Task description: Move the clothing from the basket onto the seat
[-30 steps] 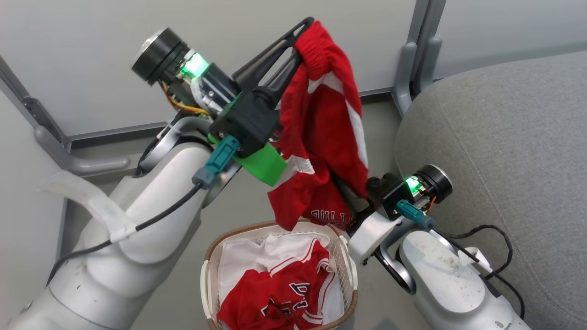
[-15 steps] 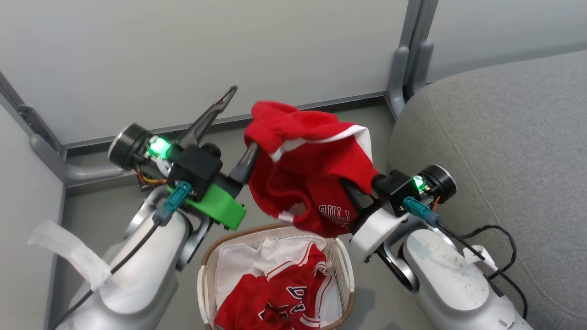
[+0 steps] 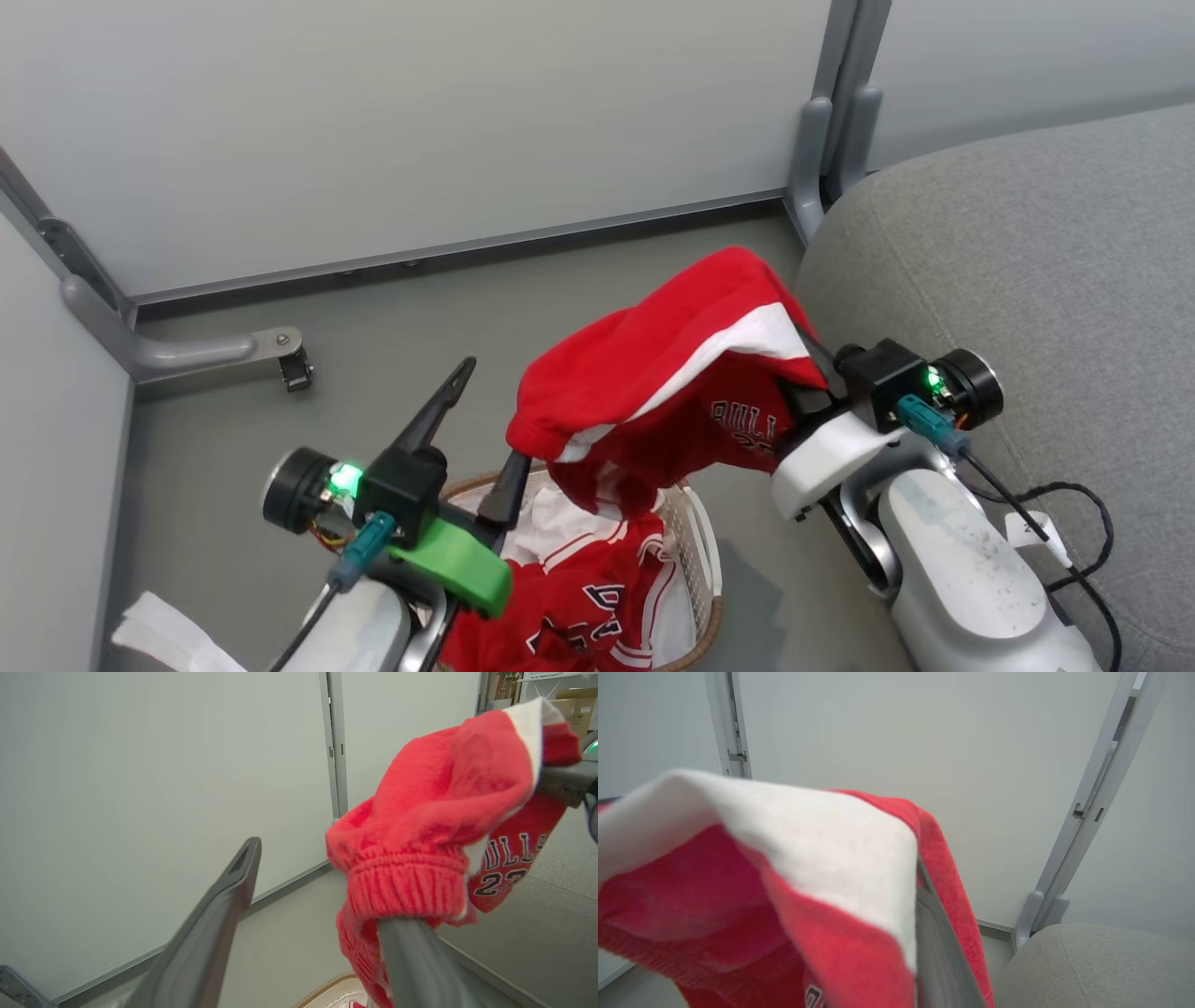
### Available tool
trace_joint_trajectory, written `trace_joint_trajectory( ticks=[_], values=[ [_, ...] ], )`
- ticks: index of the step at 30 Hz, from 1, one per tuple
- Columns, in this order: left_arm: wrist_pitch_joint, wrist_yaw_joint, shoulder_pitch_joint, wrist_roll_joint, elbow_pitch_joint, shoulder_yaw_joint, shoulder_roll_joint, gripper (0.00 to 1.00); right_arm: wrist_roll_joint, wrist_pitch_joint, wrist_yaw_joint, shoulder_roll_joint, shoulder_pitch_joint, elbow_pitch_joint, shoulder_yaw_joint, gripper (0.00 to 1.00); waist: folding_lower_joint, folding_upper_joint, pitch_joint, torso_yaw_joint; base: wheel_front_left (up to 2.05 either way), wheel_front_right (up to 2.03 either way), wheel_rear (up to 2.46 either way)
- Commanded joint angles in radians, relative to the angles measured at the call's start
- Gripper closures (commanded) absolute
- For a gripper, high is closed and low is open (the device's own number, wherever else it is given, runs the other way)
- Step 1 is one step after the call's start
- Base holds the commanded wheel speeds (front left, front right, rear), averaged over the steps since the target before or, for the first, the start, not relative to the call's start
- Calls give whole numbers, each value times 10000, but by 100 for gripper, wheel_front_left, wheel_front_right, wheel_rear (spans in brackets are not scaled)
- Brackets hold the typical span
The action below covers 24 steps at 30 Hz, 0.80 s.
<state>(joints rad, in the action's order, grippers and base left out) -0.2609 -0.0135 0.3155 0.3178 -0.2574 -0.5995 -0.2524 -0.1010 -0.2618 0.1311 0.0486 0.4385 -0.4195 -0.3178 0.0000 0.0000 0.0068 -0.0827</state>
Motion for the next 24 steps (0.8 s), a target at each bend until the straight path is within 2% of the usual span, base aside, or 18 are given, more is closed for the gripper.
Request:
trace_joint_trajectory(
  ticks=[1, 12, 24],
  values=[
    [-47, 15, -292, 86, 1, -32, 101, 0, 83, -49, -6, 33, -187, 98, 191, 100, 0, 0, -3, 2, 0, 0, 0],
    [-49, -389, -1293, -64, -254, -327, 765, 0, 526, -49, -6, 38, -694, 375, 1585, 100, 0, 0, 28, -137, 0, 0, 0],
    [-51, -644, -1526, -365, -351, -106, 1070, 0, 1134, -49, -7, 85, -688, 613, 2750, 100, 0, 0, 153, -322, 0, 0, 0]
  ],
)
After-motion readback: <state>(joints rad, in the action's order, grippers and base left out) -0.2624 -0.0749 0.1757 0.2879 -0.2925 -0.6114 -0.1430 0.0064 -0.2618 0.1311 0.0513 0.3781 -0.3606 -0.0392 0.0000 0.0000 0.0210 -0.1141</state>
